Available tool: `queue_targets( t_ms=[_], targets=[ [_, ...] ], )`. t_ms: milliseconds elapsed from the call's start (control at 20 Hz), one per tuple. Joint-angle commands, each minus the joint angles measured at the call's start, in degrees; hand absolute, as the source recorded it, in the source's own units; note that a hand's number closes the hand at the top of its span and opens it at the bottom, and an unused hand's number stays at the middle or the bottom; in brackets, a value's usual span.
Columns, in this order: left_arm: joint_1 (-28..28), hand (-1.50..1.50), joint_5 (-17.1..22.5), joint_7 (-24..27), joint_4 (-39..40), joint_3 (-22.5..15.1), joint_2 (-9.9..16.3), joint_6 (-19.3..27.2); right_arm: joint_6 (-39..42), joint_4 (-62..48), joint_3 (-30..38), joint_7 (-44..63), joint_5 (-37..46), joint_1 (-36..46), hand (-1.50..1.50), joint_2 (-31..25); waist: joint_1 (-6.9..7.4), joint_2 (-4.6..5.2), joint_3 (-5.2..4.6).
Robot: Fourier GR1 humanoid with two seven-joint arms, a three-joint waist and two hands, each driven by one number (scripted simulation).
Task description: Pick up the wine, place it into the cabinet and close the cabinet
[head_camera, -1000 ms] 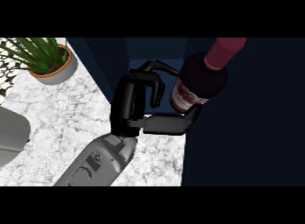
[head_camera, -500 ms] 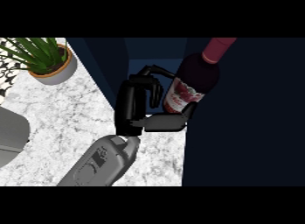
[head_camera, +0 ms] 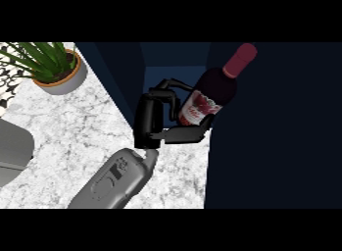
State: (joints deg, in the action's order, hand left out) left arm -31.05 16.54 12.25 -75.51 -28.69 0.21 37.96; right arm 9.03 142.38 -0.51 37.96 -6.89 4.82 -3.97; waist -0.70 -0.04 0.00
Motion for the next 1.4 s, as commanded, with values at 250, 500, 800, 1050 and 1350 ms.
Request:
queue_targets(
  t_ms=[250,500,800,1050,1350],
  targets=[
    [-1.1,1.5,-0.6,6.9,7.6,3.1,0.0,-2.4,-1.9,5.3,1.6,4.7,-5.1,2.9,-1.5,-0.6,0.31,0.02,-0.02],
    [-3.8,1.5,2.7,12.1,15.6,9.0,-0.2,-5.9,-1.2,3.0,-0.3,1.0,-3.8,0.2,-1.5,1.3,0.0,0.16,-0.02],
    [-3.6,1.5,2.0,11.4,14.8,12.3,0.9,-7.7,1.0,4.7,1.9,-1.6,-5.9,-4.6,-1.5,0.6,0.15,0.03,0.02],
    [-8.6,1.5,3.1,8.5,19.6,12.5,-0.2,-7.9,-0.2,6.6,4.3,3.1,-9.8,-1.2,-1.5,-0.8,-0.23,0.04,0.01],
    [-10.5,1.5,5.8,11.8,27.3,16.1,-0.2,-13.0,0.0,5.4,-4.7,-1.6,-1.1,-5.8,-1.5,3.7,-0.16,0.1,0.0]
  ],
)
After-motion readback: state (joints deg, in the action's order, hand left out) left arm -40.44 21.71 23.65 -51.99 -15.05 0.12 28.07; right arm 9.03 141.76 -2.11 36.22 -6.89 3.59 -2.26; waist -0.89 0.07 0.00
